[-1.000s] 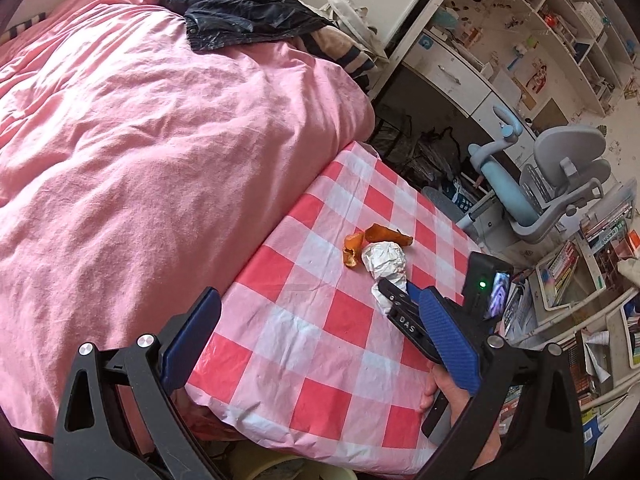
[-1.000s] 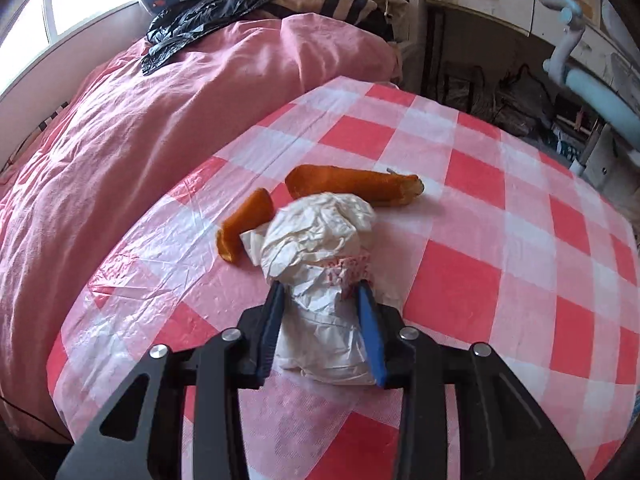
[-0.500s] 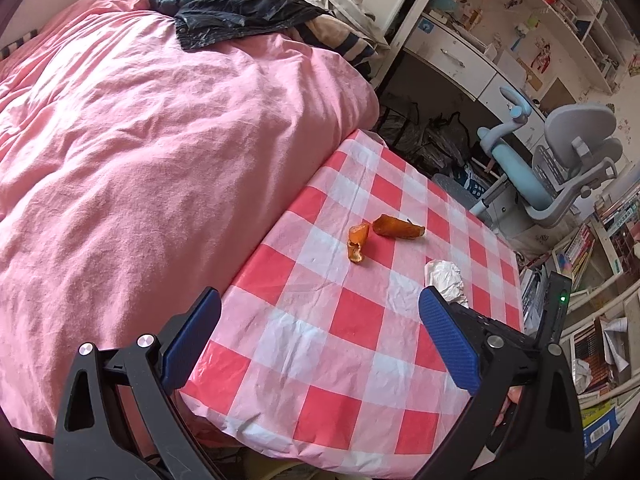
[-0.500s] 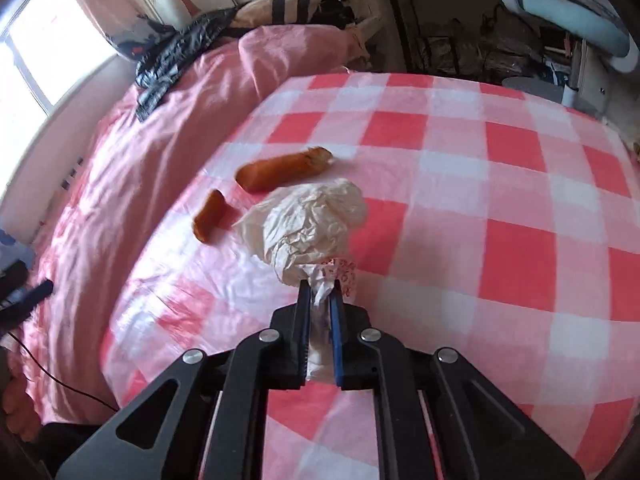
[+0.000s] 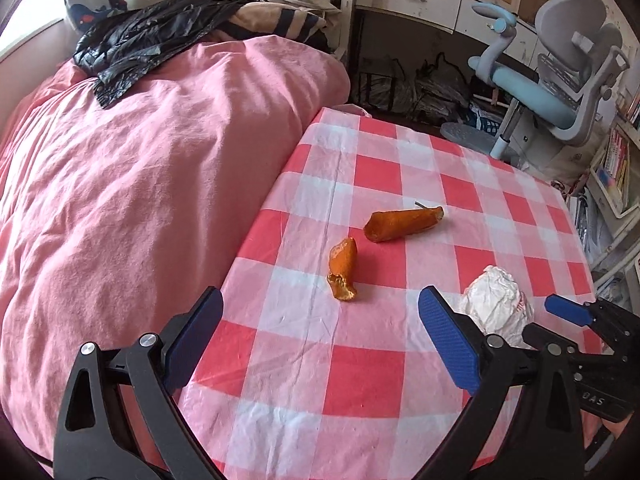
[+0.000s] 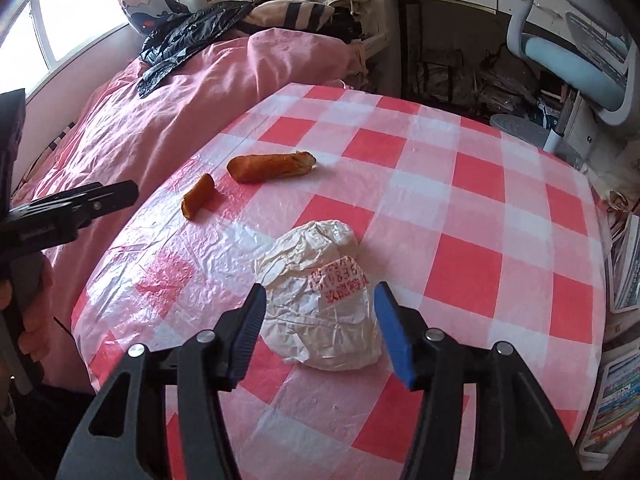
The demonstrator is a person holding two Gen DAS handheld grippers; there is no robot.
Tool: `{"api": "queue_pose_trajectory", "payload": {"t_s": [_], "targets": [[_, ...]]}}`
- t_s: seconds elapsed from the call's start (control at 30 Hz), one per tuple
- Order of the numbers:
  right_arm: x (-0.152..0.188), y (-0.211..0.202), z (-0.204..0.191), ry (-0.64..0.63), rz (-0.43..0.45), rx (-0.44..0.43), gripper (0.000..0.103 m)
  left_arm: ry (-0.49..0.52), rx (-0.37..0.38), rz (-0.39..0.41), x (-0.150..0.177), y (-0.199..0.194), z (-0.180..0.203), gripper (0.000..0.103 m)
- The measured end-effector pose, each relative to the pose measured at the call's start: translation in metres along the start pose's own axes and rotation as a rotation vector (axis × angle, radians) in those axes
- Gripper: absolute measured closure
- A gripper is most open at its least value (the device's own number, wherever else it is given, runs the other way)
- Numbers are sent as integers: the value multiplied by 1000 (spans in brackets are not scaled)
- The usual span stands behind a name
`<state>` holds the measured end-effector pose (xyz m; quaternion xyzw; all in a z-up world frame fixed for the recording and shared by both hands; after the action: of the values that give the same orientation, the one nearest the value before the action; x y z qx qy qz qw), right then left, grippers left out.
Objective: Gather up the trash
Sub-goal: 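Grasp the white paper wrapper with red print using the right tool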
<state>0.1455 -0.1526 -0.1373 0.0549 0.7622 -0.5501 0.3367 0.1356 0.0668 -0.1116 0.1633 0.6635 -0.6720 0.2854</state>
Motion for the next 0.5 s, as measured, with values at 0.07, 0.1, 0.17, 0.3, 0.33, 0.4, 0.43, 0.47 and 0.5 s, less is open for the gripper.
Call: {"api": "queue_pose_trajectory", "payload": {"t_s": [0.07, 0.1, 0.17, 0.3, 0.33, 0.4, 0.43, 0.47, 0.5], "targets": [[-2, 2, -1, 5, 3, -14, 48, 4, 1, -14, -3, 11, 0, 14], [-2, 3, -3, 7, 2, -21, 48, 5, 0, -19, -4, 16, 0, 15], [-2, 5, -7, -2, -2, -22, 48, 5, -5, -32, -7, 27, 0, 19], [0, 9, -14, -40, -13, 2, 48, 9, -20, -46, -12, 45, 0, 23], [0, 10, -14, -48, -16, 10, 48, 15, -23, -49, -12, 48, 2, 24], [0, 13, -14, -51, -21, 14, 48, 33, -27, -55, -11, 52, 5, 25], [0, 14, -13, -49, -22, 15, 48, 44, -33, -55, -10, 53, 7, 25], [0, 15, -13, -48, -23, 15, 48, 56, -38, -52, -10, 53, 9, 25], [0, 16, -13, -47, -25, 16, 48, 70, -45, -46, -10, 53, 11, 25]]}}
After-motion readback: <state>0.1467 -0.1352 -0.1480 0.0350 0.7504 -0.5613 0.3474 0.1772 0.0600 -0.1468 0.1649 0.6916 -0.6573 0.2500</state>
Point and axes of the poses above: each gripper's, at about its wrist camera, not at the fingertips, and y roughly the way its jaws point, z to its right, x to its underside, the point moved 5 cm from there along y, roughly the way its jaws point, and after that the axes turned 1 degree about -y, right-handed, at the moved point
